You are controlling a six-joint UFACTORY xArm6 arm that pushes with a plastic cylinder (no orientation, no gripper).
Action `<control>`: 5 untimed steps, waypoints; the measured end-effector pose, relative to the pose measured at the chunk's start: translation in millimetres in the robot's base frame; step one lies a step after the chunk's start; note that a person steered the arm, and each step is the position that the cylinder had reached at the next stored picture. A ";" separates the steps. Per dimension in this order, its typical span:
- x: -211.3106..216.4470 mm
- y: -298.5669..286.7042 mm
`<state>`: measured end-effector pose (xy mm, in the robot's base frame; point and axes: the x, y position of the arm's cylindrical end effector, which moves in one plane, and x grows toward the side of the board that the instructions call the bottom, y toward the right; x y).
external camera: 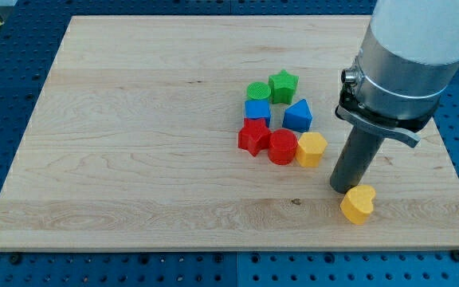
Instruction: Move the yellow heart towards the bottom right side
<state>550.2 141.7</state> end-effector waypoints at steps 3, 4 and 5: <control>14.8 2.2; 14.8 2.2; 1.4 2.2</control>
